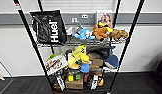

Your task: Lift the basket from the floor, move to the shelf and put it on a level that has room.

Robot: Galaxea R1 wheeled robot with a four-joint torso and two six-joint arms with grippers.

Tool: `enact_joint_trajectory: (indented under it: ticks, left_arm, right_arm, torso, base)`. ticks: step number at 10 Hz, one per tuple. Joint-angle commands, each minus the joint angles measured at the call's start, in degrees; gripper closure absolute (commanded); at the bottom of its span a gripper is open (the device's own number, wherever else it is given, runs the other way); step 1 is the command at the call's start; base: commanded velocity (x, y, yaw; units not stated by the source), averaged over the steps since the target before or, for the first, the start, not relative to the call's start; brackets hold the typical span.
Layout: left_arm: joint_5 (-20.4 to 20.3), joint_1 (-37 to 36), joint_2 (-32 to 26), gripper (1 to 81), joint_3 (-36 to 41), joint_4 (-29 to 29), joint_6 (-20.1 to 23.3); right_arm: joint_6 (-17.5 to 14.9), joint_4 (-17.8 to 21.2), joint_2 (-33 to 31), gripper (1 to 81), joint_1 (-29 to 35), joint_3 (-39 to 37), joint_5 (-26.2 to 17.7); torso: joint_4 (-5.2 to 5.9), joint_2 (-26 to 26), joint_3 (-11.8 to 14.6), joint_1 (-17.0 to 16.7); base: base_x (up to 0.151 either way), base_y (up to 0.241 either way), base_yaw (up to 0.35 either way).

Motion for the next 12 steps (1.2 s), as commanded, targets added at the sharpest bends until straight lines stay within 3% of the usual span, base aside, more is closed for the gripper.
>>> enact_joint_trajectory:
  ticks: [1, 3, 4, 7, 8, 10, 11, 12]
  left_arm:
    - [4.43, -7.03, 0.05, 1.0, -0.29, -0.35, -0.27]
    - [4.7, -7.29, 1.19, 1.0, -0.91, -0.18, -0.27]
    - [4.7, -7.65, 1.89, 1.0, -1.17, -0.27, -0.27]
    - [4.7, -9.4, 3.74, 1.0, -1.17, -0.26, -0.27]
    - [4.7, -9.75, 4.26, 1.0, -1.35, -0.35, -0.27]
    - [4.26, -10.1, 5.58, 1.0, -2.84, -0.18, -0.27]
    - [4.08, -10.28, 6.37, 1.0, -4.15, -0.44, -0.19]
    - [3.91, -10.46, 6.99, 1.0, -4.86, -0.27, -0.27]
  right_arm:
    - [0.12, 1.06, -0.3, 1.0, 3.87, 0.4, -3.67]
    - [0.2, 1.14, 0.32, 1.0, 4.14, 0.23, -3.67]
    - [0.29, 1.58, 0.5, 1.0, 4.57, 0.23, -3.67]
    - [0.38, 2.37, 0.94, 1.0, 5.8, 0.23, -3.67]
    - [0.38, 2.64, 1.03, 1.0, 6.07, 0.49, -3.67]
    - [0.38, 2.81, 1.2, 1.0, 6.07, 0.23, -3.67]
    - [0.64, 2.81, 1.12, 1.0, 6.24, 0.14, -3.67]
    - [0.91, 2.81, 1.12, 1.0, 6.34, 0.14, -3.67]
  torso:
    - [0.0, -5.53, 0.0, 3.58]
    - [0.0, -9.45, 0.0, 6.01]
    - [0.0, -11.41, -3.72, 7.23]
    - [0.0, -15.96, -6.74, 10.05]
    - [0.0, -17.64, -3.11, 11.12]
    - [0.0, -20.64, -4.66, 12.87]
    - [0.0, -16.44, -5.07, 10.14]
    - [0.0, -17.62, -5.2, 10.73]
  base:
    - [0.0, 0.0, 0.0]
    - [0.0, 0.0, 0.0]
    - [0.0, 0.0, 0.0]
    - [0.0, 0.0, 0.0]
    - [0.0, 0.0, 0.0]
    - [0.0, 0.0, 0.0]
    - [0.0, 0.0, 0.0]
    - [0.0, 0.0, 0.0]
